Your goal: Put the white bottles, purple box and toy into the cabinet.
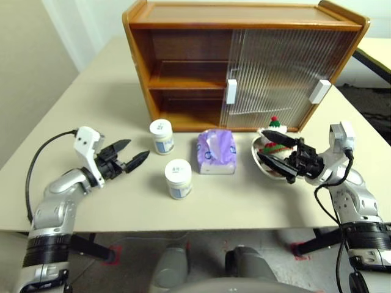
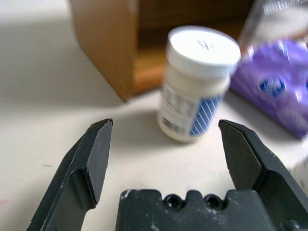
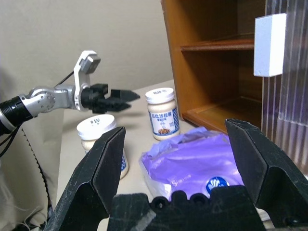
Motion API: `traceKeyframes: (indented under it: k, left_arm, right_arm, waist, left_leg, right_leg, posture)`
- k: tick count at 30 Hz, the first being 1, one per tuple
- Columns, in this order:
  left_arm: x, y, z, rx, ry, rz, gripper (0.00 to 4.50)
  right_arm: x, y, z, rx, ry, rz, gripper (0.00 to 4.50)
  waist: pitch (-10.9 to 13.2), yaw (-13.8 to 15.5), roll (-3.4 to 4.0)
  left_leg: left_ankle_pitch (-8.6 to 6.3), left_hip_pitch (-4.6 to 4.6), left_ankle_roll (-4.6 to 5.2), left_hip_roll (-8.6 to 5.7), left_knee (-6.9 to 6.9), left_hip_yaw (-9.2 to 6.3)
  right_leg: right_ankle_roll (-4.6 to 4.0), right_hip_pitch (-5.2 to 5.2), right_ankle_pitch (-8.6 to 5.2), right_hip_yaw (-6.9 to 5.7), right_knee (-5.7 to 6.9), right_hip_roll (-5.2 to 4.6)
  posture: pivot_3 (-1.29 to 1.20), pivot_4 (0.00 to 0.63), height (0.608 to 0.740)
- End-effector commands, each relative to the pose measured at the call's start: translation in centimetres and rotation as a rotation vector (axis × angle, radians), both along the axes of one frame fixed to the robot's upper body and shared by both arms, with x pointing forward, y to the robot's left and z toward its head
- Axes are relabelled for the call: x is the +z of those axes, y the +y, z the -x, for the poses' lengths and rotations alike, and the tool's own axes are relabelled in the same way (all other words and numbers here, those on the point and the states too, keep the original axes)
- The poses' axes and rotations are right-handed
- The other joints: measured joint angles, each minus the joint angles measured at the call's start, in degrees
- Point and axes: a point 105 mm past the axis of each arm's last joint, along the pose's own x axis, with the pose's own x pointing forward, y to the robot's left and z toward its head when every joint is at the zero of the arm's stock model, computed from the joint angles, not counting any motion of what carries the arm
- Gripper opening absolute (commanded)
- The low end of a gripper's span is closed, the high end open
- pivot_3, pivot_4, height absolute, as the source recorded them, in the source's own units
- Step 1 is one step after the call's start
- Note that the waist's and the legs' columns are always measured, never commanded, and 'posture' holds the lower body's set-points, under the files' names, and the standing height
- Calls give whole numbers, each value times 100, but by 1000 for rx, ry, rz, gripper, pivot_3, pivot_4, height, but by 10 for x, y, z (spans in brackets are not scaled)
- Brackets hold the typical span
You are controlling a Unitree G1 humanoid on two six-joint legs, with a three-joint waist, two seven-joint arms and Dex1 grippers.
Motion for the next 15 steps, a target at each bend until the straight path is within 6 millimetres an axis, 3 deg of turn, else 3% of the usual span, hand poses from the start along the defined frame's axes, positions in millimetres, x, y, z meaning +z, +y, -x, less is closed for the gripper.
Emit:
traceKeyframes:
  k: [1, 15]
  left_arm:
    - [-13, -13, -4, -51, 12, -27, 4477]
    - [-27, -43, -30, -57, 12, -94, 4477]
  right_arm:
    - [-2, 0, 2, 4, 1, 21, 4500]
    - [2, 3, 0, 19, -13, 39, 4500]
  waist:
    - [0, 0, 0]
    - [-1, -14, -2]
  left_leg:
    - [-1, 0, -1, 0, 0, 0]
    - [-1, -1, -1, 0, 1, 0]
  right_leg:
    - [1, 0, -1, 0, 0, 0]
    - [6, 1, 2, 2, -1, 9]
  posture:
    - [144, 0, 740]
    - [131, 0, 740]
